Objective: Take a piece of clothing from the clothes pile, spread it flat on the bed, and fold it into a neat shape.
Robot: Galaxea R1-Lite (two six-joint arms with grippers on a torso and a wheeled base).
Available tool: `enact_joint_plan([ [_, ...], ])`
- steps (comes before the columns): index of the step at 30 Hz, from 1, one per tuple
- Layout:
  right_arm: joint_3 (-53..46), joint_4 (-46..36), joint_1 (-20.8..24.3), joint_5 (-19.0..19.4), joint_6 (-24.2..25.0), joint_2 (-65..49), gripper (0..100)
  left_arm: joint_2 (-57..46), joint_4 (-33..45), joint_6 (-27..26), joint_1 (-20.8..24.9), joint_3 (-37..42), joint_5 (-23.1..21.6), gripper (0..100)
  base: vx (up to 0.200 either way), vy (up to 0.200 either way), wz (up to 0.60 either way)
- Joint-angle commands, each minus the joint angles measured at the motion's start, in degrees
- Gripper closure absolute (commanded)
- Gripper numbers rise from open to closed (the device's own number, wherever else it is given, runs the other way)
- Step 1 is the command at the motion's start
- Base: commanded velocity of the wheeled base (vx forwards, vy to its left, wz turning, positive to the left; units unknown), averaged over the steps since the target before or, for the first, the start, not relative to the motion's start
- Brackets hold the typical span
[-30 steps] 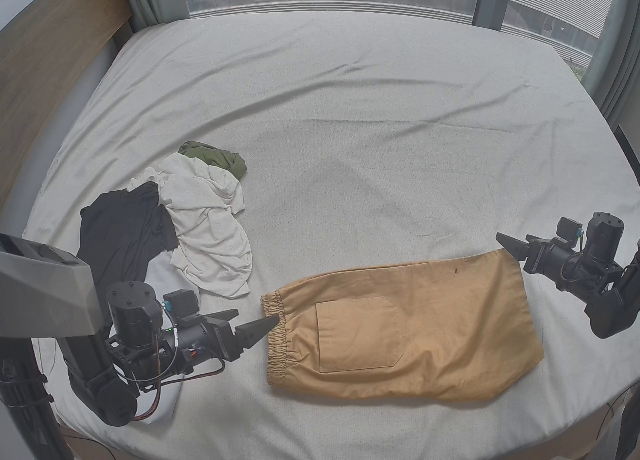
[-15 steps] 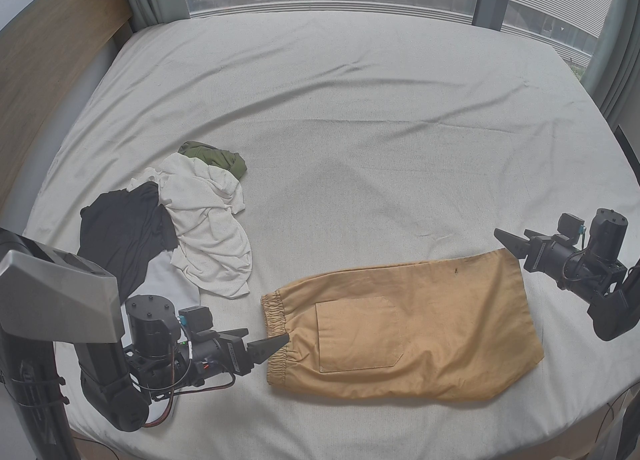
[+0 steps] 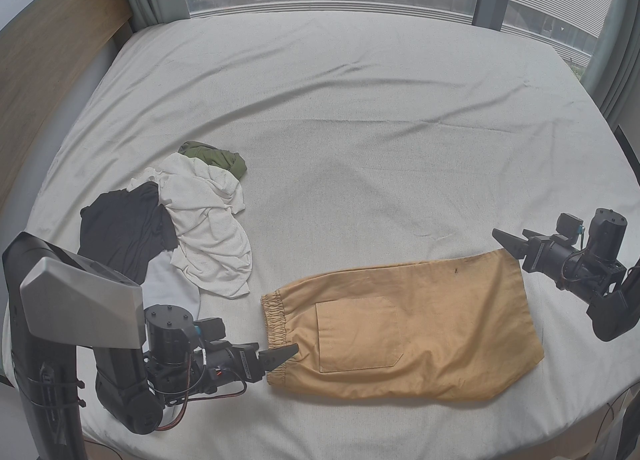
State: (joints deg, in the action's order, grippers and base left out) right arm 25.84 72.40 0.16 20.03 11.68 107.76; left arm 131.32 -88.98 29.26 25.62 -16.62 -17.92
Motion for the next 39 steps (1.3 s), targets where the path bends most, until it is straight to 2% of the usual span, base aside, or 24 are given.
enact_joint_plan([
  [1,0.00,0.11,0.19,0.01,0.01,-0.01,0,1.40,-0.32,2.30,0.83,-1.31,-0.01,0,0.000,0.000,0.00],
  [8,-0.09,0.11,0.54,0.01,0.01,-0.01,0,1.57,-0.32,9.15,1.80,-4.30,-0.01,0,0.000,0.000,0.00],
  [16,-0.09,0.29,0.98,0.01,0.01,0.08,0,3.77,-0.32,10.73,2.06,-6.15,0.17,0,0.000,0.000,0.00],
  [33,-0.18,0.37,1.07,0.01,0.01,0.25,0,3.42,-0.32,19.87,5.14,-8.26,0.17,0,0.000,0.000,0.00],
  [38,-0.27,0.46,1.07,0.01,0.01,0.34,0,3.60,-0.41,20.14,4.70,-8.61,0.17,0,0.000,0.000,0.00],
  [39,-0.27,0.46,1.07,0.01,0.01,0.34,0,3.68,-0.41,20.14,4.61,-8.70,0.25,100,0.000,0.000,0.00],
])
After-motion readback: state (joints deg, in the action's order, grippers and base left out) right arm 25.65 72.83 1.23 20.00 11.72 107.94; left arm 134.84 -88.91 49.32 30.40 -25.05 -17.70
